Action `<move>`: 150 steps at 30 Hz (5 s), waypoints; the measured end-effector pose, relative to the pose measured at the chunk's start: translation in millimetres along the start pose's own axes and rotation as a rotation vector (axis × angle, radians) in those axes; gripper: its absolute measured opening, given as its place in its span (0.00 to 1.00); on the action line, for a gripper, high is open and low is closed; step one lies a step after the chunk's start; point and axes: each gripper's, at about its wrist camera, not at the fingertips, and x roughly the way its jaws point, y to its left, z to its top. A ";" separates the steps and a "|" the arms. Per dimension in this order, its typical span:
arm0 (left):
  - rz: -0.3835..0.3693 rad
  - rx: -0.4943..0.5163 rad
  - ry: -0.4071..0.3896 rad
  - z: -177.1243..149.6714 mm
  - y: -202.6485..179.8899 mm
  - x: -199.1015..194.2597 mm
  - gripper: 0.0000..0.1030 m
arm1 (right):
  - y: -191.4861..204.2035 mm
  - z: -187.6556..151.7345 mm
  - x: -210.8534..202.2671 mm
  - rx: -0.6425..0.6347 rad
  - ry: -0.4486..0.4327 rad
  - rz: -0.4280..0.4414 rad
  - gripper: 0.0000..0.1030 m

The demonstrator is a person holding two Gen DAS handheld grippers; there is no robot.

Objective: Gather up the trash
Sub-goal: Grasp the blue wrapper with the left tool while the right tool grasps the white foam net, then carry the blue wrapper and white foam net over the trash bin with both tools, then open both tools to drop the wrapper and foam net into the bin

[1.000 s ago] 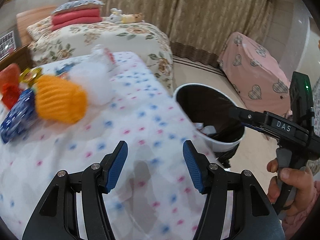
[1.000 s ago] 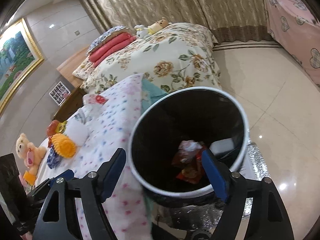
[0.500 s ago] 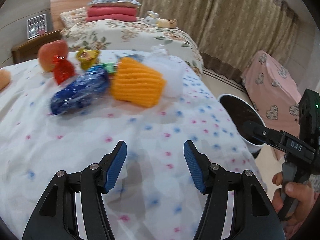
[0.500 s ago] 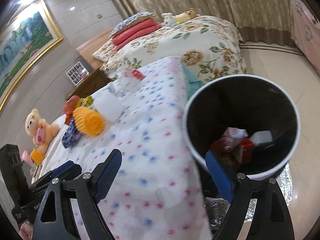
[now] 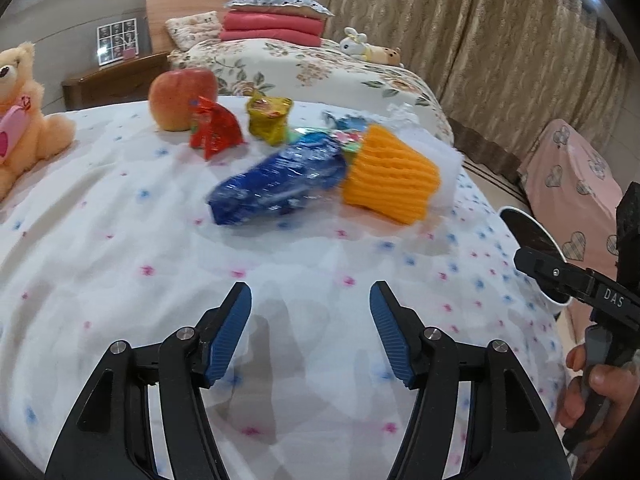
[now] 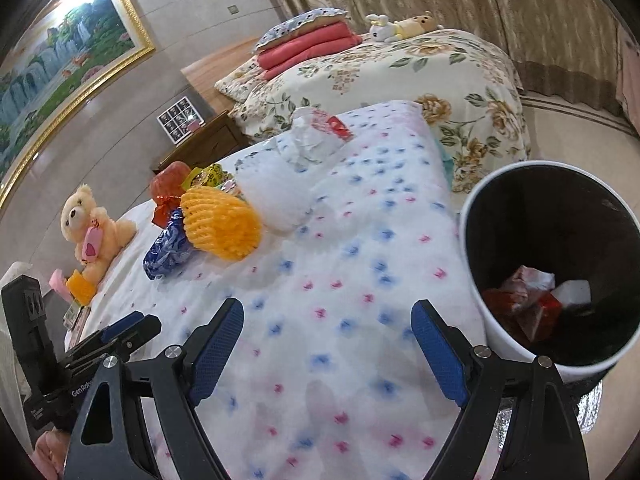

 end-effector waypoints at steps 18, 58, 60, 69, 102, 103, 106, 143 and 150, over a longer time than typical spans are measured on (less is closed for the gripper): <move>0.072 0.078 -0.031 45.7 29.3 15.2 0.76 | 6.0 42.3 41.7 -0.044 0.004 -0.012 0.91; -0.039 0.045 0.007 8.5 4.1 -9.7 0.33 | -5.8 12.5 1.6 0.010 -0.048 0.013 0.25; -0.055 0.065 0.003 8.8 -6.9 -12.4 0.33 | -10.6 9.0 -5.3 0.020 -0.054 0.013 0.25; -0.113 0.139 0.004 8.2 -55.0 -11.3 0.33 | -34.2 -3.0 -33.4 0.069 -0.082 -0.017 0.25; -0.215 0.321 0.057 11.6 -171.0 23.3 0.33 | -120.8 -20.7 -83.4 0.228 -0.138 -0.137 0.25; -0.216 0.326 0.058 12.0 -174.0 24.3 0.33 | -122.7 -20.8 -84.2 0.231 -0.138 -0.140 0.25; -0.219 0.347 0.056 13.5 -185.8 27.1 0.33 | -128.3 -20.6 -86.4 0.239 -0.141 -0.148 0.25; -0.216 0.470 0.088 29.2 -264.4 67.7 0.34 | -173.1 0.6 -81.6 0.275 -0.138 -0.201 0.25; -0.212 0.475 0.093 31.5 -269.5 71.2 0.34 | -178.7 4.4 -78.3 0.285 -0.129 -0.202 0.26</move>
